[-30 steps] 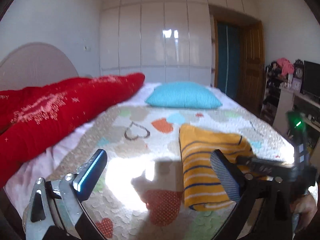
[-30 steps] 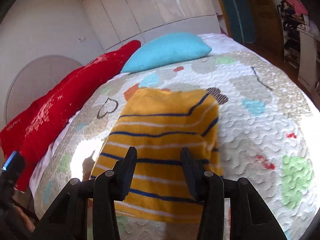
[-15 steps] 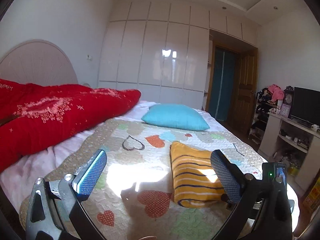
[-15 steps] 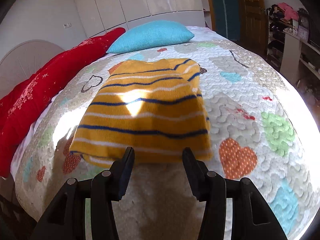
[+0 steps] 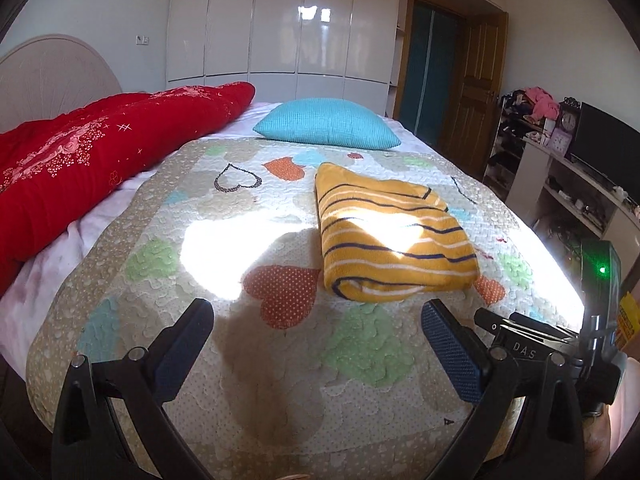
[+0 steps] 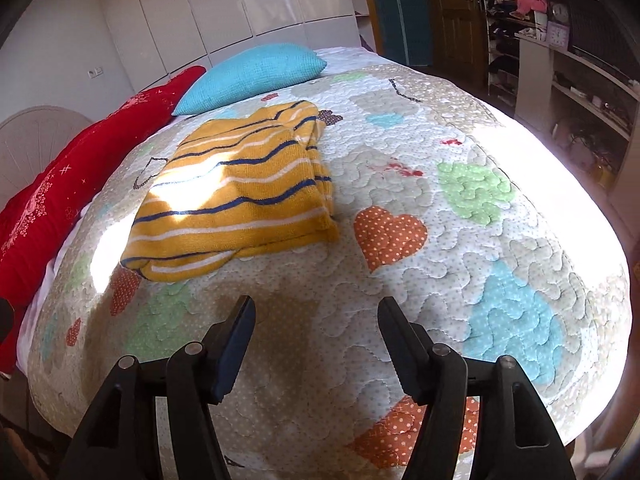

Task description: Fold small clothes

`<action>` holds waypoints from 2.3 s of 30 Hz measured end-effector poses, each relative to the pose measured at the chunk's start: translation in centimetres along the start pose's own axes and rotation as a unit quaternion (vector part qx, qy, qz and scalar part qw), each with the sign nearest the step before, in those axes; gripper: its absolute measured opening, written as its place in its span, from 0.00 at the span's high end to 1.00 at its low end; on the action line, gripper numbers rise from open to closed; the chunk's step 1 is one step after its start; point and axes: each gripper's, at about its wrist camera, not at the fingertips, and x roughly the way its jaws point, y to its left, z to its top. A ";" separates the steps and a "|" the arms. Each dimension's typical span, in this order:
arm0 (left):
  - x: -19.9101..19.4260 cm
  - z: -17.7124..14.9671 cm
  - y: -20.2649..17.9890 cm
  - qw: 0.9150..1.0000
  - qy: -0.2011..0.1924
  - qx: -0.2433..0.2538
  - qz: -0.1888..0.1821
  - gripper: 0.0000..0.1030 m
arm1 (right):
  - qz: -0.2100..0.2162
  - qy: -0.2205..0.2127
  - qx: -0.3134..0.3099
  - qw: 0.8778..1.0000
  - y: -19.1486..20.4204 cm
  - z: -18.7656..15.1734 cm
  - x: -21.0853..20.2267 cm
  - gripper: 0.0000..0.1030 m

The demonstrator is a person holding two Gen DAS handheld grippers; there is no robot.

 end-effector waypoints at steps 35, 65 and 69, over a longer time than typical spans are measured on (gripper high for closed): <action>4.1 -2.8 -1.4 0.993 0.119 0.005 0.024 0.00 | -0.043 0.000 -0.038 0.998 1.3 -1.1 0.8 0.25; 5.2 -3.9 -0.9 0.989 0.146 0.001 0.027 0.00 | -0.069 -0.005 -0.074 0.995 2.5 -1.9 0.7 0.22; 5.4 -4.1 -0.8 0.988 0.152 0.000 0.026 0.00 | -0.069 -0.004 -0.074 0.995 2.6 -2.0 0.8 0.21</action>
